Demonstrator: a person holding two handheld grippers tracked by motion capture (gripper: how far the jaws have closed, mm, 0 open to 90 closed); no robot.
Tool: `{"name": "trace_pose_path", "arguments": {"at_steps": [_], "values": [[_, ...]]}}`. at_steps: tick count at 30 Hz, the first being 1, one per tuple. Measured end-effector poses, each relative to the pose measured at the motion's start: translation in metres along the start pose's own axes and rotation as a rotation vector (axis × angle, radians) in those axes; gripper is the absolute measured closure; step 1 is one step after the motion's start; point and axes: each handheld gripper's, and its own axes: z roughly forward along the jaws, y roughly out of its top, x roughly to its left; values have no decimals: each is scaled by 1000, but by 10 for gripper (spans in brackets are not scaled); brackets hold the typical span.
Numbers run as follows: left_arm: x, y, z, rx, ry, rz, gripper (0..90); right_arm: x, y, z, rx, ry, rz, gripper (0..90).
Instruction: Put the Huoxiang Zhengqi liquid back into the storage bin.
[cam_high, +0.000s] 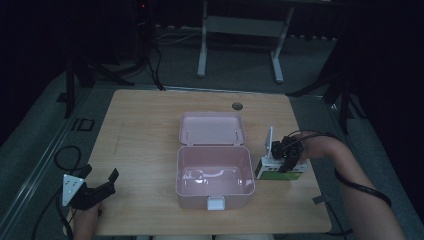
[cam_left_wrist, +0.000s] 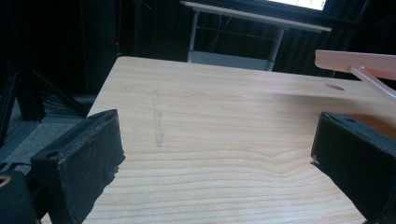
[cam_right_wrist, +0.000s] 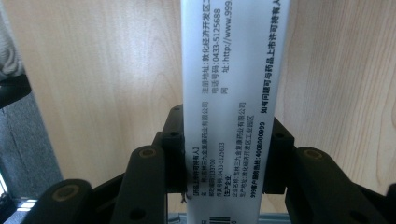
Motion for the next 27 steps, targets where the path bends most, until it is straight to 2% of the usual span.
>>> {"name": "trace_pose_path", "arguments": {"at_steps": [10,17,23,27], "values": [[0,0,0,1,-3,-2,22,19,-2,-21,4,-2,19,618],[0,0,0,1,-1,-3,22,31,-1,-39,16,-22,21,618],[0,0,0,2,-1,-5,22,39,-1,-54,18,-28,25,618],[0,0,0,2,-1,-4,22,41,-1,-65,17,-33,47,618]]}}
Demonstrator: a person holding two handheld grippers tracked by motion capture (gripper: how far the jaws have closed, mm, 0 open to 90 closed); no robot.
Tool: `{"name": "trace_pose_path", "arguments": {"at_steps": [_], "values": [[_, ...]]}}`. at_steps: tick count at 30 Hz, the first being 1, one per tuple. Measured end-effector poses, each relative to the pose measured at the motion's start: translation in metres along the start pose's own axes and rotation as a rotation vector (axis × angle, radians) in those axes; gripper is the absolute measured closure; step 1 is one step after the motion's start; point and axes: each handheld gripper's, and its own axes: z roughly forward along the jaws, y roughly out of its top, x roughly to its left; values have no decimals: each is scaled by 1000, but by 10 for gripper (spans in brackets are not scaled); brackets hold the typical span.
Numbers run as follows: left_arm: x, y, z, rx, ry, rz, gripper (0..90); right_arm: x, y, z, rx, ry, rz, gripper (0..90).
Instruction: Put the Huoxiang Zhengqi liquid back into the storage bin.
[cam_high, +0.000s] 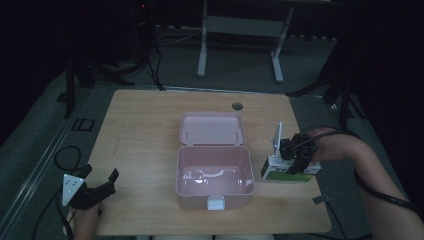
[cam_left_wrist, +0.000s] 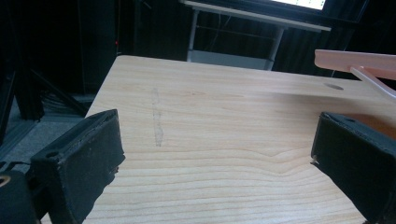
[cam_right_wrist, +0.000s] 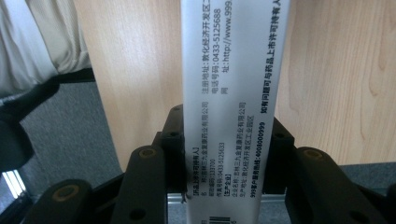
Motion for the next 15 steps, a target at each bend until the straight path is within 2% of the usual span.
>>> {"name": "trace_pose_path", "arguments": {"at_steps": [3,9,15], "values": [[0,0,0,-2,0,-1,22,2,1,-9,-10,0,9,618],[0,0,0,-1,-1,0,22,7,3,-30,-6,-37,17,618],[0,0,0,-1,-2,-1,22,11,10,-46,-3,-41,21,618]]}}
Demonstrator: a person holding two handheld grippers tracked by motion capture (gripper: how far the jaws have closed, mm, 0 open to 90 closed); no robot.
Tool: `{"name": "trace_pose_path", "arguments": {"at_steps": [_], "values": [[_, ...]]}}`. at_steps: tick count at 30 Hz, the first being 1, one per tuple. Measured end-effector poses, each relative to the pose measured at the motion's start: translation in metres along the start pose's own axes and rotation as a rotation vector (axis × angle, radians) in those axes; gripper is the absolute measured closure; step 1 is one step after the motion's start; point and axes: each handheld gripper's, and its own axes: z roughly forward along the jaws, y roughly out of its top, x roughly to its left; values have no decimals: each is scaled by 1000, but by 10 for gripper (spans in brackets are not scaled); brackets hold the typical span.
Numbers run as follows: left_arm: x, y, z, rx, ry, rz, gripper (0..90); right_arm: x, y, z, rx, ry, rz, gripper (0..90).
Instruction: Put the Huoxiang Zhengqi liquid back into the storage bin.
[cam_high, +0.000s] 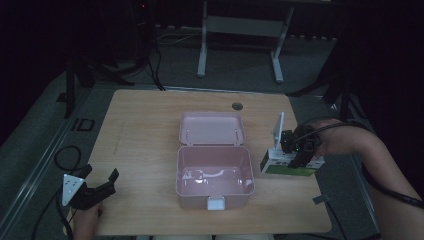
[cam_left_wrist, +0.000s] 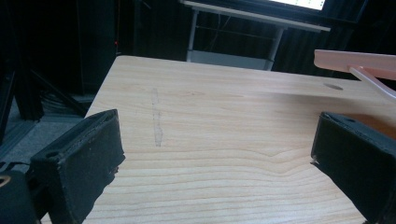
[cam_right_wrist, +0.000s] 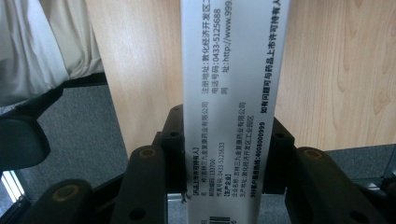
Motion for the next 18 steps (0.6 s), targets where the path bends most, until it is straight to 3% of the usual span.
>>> {"name": "trace_pose_path", "arguments": {"at_steps": [18], "values": [[0,0,0,-1,-2,0,22,6,37,-23,-13,15,-25,619]]}}
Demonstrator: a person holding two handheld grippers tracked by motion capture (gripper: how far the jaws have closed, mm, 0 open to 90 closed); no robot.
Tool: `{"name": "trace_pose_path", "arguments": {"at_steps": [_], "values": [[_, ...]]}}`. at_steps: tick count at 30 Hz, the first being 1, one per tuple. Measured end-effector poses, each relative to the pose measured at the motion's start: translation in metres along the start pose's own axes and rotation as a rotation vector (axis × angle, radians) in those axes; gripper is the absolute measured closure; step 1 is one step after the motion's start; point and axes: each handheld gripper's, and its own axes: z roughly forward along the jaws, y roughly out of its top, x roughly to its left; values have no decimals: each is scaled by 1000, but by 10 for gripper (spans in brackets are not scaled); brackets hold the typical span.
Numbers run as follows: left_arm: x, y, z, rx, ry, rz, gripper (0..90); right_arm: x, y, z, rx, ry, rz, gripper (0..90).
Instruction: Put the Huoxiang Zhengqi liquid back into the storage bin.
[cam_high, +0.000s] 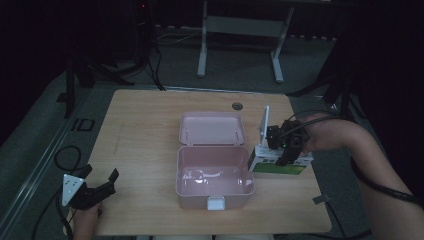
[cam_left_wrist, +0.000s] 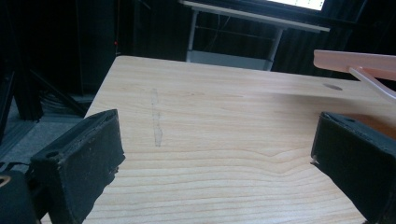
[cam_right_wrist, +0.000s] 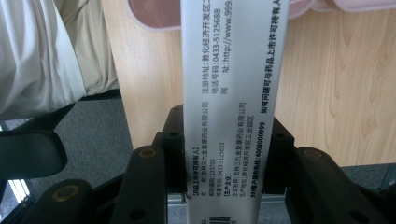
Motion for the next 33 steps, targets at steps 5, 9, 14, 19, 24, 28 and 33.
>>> {"name": "trace_pose_path", "arguments": {"at_steps": [5,9,14,19,24,28,33], "values": [[0,0,0,-1,-2,-1,22,0,14,-1,9,3,-6,618],[0,0,0,-1,-3,3,22,0,22,-2,6,3,-12,618],[0,0,0,-1,-3,1,22,2,44,-2,3,9,-37,618],[0,0,0,-2,-5,-1,22,6,63,-2,17,10,-59,618],[0,0,0,-1,-7,1,22,10,81,-3,7,17,-87,618],[0,0,0,-1,-7,4,22,12,95,-3,9,11,-104,618],[0,0,0,-1,-9,4,22,13,108,-4,1,21,-109,618]]}}
